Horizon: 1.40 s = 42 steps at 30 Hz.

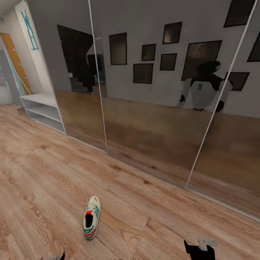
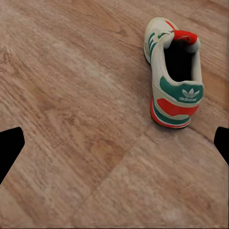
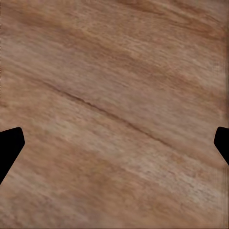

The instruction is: Pick up the two gym shoes and the two sandals from the corridor floor and place them onto the hallstand (shoe rack) in the corridor, making sure they are on the rack and not on the floor. Arrange them so the two gym shoes are next to each other and the two sandals are next to each other.

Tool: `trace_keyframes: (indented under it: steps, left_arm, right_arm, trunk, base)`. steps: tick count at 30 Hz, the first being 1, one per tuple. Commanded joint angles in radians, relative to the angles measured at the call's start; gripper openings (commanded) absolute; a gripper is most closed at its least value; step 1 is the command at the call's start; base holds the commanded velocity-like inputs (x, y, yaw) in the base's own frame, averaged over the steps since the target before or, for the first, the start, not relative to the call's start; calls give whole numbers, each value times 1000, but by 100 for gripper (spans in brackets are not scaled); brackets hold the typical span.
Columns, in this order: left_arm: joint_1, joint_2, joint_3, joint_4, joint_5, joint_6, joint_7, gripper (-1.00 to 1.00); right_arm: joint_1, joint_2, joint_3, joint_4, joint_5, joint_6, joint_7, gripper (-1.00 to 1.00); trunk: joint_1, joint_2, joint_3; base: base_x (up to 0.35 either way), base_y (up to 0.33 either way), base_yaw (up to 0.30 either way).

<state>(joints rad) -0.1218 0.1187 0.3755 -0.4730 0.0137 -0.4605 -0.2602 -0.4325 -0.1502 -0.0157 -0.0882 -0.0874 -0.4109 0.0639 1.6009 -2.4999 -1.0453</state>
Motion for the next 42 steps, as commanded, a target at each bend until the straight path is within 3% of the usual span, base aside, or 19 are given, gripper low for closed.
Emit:
trace_keyframes:
  steps: [1, 29, 33, 34, 36, 42]
  left_arm:
    - [-1, -1, 6, 1, 2, -1, -10, 100]
    - [-3, 0, 5, 0, -1, 8, -9, 100]
    - [-66, -2, 2, -11, 0, 63, -7, 100]
    - [-140, -2, -1, -5, -12, 157, -7, 100]
    - [-183, -1, -6, -6, -27, 226, -7, 100]
    - [-264, 0, -16, -5, -59, 335, -8, 100]
  right_arm:
    - [0, 0, -1, 1, -9, -3, 6, 100]
    - [-1, 0, 2, -4, -10, -2, 7, 100]
    - [-1, 7, 4, -62, 7, 1, 8, 100]
    - [-2, 16, 16, -187, 55, 12, 8, 100]
    - [-2, 24, 28, -268, 87, 36, 7, 100]
    - [-2, 57, 50, -397, 122, 130, 7, 100]
  trunk:
    - [0, 0, 0]
    - [0, 0, 4]
    - [0, 0, 4]
    - [0, 0, 4]
    - [0, 0, 4]
    - [0, 0, 4]
  base:
    - [-84, -150, 187]
    - [-9, -16, 14]
    - [0, 0, -2]
    - [0, 0, 0]
    - [0, 0, 0]
    - [0, 0, 0]
